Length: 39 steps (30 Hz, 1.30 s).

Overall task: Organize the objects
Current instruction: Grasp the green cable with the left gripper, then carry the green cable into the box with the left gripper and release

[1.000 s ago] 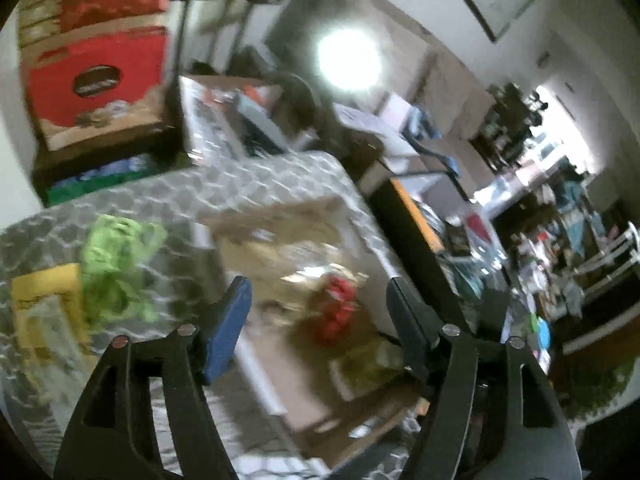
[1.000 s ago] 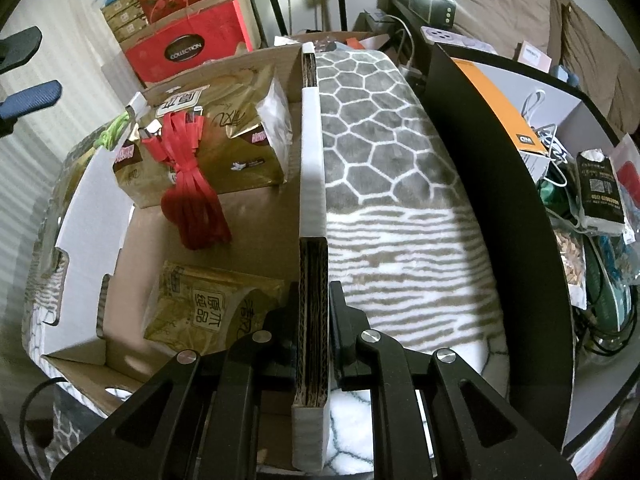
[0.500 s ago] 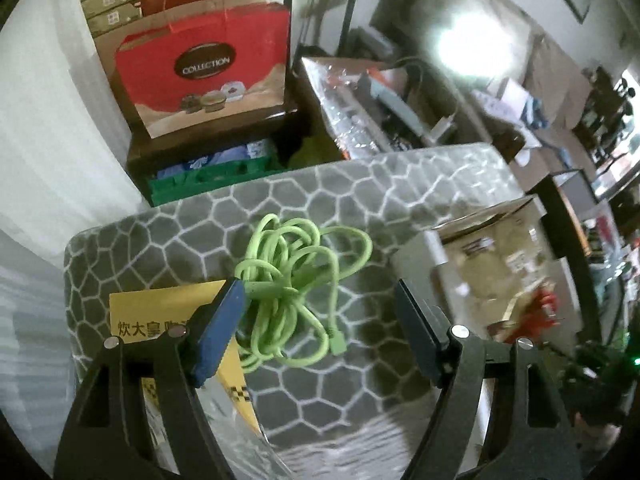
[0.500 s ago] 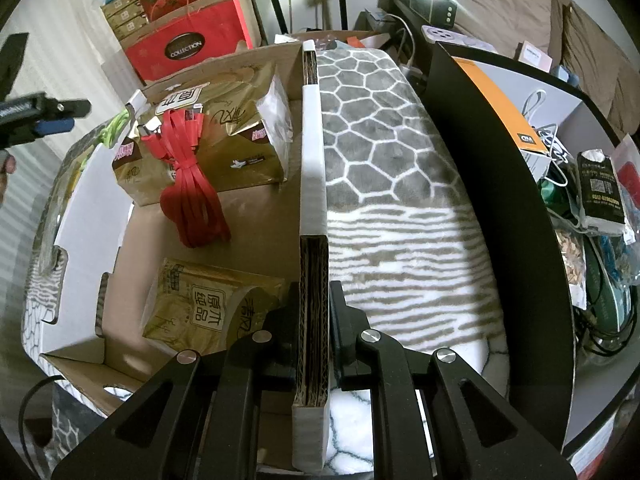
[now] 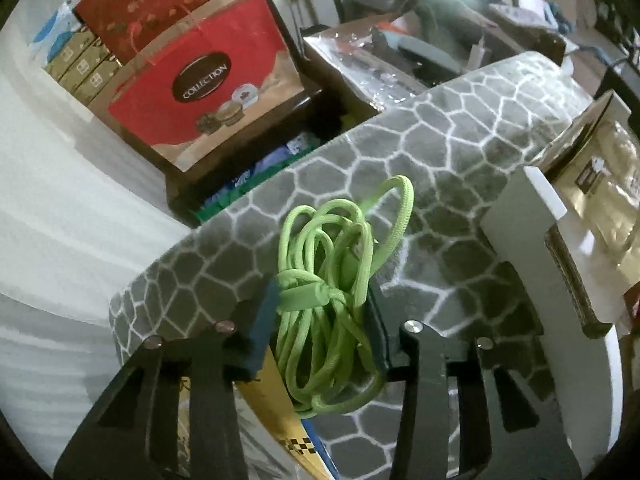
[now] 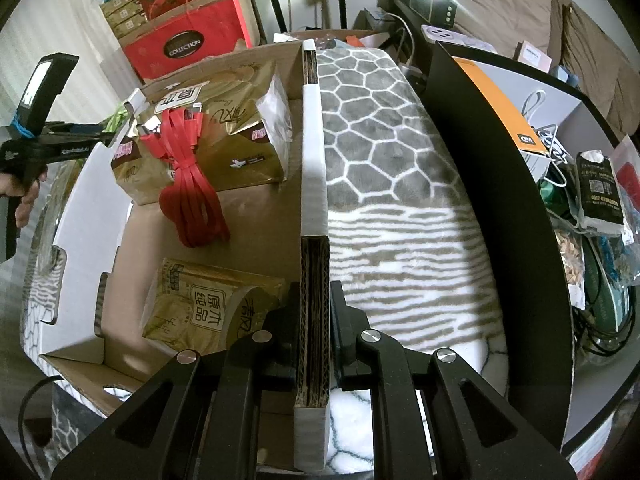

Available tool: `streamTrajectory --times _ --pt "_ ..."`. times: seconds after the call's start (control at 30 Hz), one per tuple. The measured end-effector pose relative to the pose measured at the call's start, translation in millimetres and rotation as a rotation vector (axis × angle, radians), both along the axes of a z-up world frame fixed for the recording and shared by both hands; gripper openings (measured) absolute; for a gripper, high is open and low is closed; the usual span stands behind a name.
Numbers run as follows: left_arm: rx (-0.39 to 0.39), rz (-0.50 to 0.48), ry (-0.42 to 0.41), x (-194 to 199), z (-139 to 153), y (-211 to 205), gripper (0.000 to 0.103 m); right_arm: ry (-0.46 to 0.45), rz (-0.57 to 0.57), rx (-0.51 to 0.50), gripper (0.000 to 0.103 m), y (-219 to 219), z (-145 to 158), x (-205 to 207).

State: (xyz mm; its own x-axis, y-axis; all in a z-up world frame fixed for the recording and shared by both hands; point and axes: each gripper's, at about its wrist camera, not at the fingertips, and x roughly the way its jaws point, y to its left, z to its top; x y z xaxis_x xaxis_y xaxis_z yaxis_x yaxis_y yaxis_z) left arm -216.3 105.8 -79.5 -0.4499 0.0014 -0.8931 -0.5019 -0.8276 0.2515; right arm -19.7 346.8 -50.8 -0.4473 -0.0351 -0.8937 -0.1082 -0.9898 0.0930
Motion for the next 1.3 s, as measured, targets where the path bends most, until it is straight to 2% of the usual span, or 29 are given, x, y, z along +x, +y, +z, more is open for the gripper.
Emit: streamTrajectory --times 0.1,0.27,0.37,0.5,0.7,0.83,0.97,1.1,1.23,1.3 --pt "0.084 0.057 -0.001 -6 11 -12 0.031 0.000 0.000 0.001 0.011 0 0 0" --pt "0.273 0.090 0.007 -2 45 -29 0.030 0.000 0.001 0.004 0.011 0 1 1" --pt "0.366 0.060 0.004 9 72 -31 0.030 0.000 0.001 0.004 0.011 -1 1 0" --pt "0.437 -0.011 0.013 30 104 -25 0.030 0.000 -0.001 0.003 0.011 0 0 0" --pt "0.559 -0.126 -0.079 70 129 -7 0.030 0.000 -0.003 -0.007 0.011 1 1 0" --pt "0.543 -0.208 -0.114 99 129 17 0.030 -0.002 -0.004 -0.013 0.011 1 1 0" --pt "0.497 -0.279 -0.187 128 115 46 0.030 -0.003 -0.005 -0.013 0.011 1 1 0" --pt "0.429 -0.292 -0.218 141 94 65 0.030 -0.003 -0.007 -0.016 0.011 2 1 -1" --pt "0.396 -0.298 -0.271 144 69 78 0.030 -0.002 -0.007 -0.018 0.011 2 1 -1" --pt "0.354 -0.311 -0.270 146 60 85 0.030 -0.003 -0.007 -0.018 0.011 2 1 0"
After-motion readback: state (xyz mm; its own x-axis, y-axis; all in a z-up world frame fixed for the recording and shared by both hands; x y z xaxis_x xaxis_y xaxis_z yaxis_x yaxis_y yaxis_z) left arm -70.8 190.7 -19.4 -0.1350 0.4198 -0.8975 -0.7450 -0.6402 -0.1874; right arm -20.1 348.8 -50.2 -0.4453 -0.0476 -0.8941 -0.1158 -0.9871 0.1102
